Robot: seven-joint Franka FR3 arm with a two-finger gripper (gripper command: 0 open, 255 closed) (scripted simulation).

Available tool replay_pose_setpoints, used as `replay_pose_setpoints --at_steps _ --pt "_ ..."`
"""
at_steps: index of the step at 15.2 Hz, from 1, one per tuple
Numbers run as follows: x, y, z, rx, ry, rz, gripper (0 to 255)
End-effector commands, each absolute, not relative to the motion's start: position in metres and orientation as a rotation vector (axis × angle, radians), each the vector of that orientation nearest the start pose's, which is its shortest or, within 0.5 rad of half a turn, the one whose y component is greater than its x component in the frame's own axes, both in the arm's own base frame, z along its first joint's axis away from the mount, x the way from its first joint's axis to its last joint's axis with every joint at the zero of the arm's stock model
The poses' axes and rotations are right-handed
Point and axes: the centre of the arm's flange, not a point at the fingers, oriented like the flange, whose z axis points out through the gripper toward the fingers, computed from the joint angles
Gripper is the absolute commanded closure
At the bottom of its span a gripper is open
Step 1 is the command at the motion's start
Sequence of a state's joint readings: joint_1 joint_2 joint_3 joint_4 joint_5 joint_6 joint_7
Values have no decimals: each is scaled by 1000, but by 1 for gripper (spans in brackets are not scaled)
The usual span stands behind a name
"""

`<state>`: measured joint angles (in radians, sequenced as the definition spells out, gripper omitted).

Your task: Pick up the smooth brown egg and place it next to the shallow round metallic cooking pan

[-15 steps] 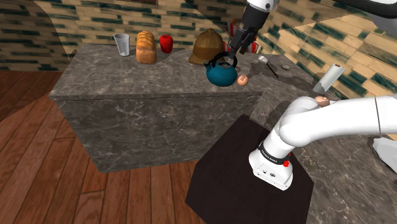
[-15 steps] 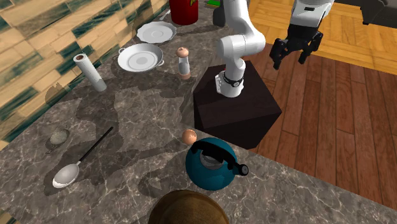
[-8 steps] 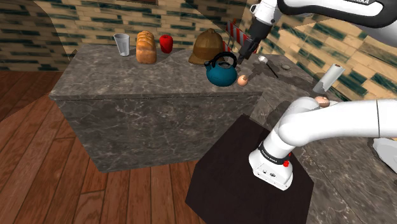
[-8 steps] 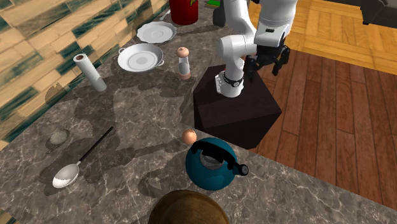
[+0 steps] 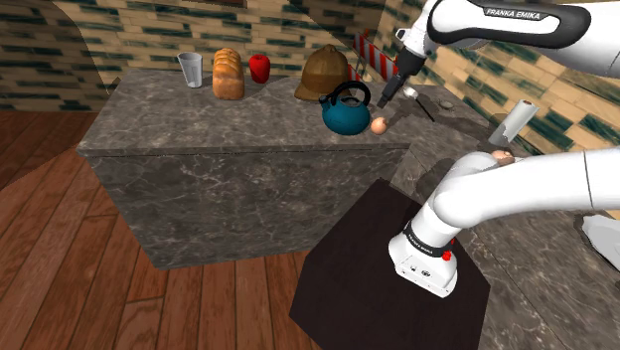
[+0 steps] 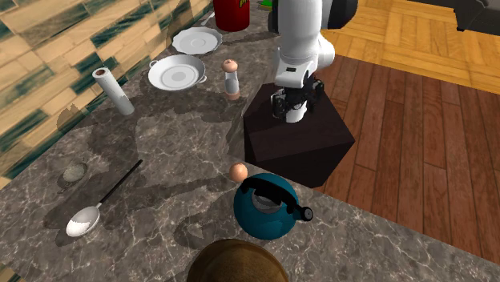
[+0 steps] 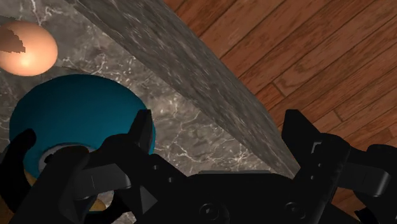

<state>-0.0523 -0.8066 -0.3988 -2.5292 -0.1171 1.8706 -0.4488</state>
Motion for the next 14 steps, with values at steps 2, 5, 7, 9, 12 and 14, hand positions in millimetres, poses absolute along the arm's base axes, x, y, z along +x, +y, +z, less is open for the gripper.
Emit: replay_pose_setpoints --at_steps 2,5,7,9,12,14 --pt "293 -202 497 -2995 -233 -270 0" --pt "296 -237 475 -2979 -271 -286 0" --pt "298 -260 460 -2968 -296 -297 0" --pt "302 -283 445 -2957 -321 -307 0" --pt "307 -317 422 -2940 -358 -323 0" --pt "312 -340 407 -2928 -382 -333 0"
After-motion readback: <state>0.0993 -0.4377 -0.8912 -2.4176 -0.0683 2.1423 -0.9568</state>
